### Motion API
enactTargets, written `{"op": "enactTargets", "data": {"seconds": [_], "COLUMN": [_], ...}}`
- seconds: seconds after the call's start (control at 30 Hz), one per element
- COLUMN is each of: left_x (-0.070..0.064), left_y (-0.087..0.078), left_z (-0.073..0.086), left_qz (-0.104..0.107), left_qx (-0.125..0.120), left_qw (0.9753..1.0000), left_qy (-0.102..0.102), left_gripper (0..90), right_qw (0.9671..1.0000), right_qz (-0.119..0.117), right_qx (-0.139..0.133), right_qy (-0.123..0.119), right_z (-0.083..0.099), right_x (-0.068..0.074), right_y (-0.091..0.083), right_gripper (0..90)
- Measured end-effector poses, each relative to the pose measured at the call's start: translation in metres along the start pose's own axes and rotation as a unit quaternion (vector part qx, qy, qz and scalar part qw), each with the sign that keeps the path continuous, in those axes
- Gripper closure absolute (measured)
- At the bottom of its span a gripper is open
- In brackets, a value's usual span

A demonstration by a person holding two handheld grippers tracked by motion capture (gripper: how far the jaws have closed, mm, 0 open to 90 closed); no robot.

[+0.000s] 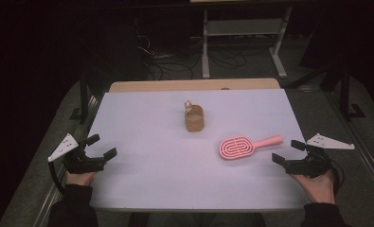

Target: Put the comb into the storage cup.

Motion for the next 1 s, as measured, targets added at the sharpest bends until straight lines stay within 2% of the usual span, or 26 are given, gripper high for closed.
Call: {"op": "enactTargets", "data": {"seconds": [0.57,0.77,0.87,1.0], "left_x": [0.0007,0.0017,0.0023,0.0024], "left_y": [-0.0001,-0.0004,-0.0005,-0.0006], "left_z": [0.0004,0.0005,0.0004,0.0001], "left_qz": [-0.002,-0.003,-0.004,-0.004], "left_qx": [-0.002,-0.004,-0.005,-0.006], "left_qw": [1.0,1.0,1.0,0.9999], "left_qy": [-0.005,-0.008,-0.008,-0.008], "left_gripper": [0.0,0.0,0.0,0.0], "right_qw": [0.9999,1.0,1.0,0.9999], "right_qz": [-0.004,-0.001,-0.002,-0.006], "right_qx": [0.007,0.001,0.003,0.015], "right_qy": [-0.006,-0.002,0.003,-0.006], "right_z": [0.0008,-0.003,-0.0034,-0.005], "right_x": [0.0038,0.0029,0.0032,0.0042], "right_y": [0.0019,0.0009,0.0011,0.0035], "right_gripper": [0.0,0.0,0.0,0.0]}}
Point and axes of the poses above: each handheld gripper's, and its own axes: y roughly forward along the jaws, z roughly out of its underside, x roughly to its left, the point moved 9 cm from there along y, roughly forward along the jaws, and after that the axes turned 13 degrees about -x, right-handed, at the moved point
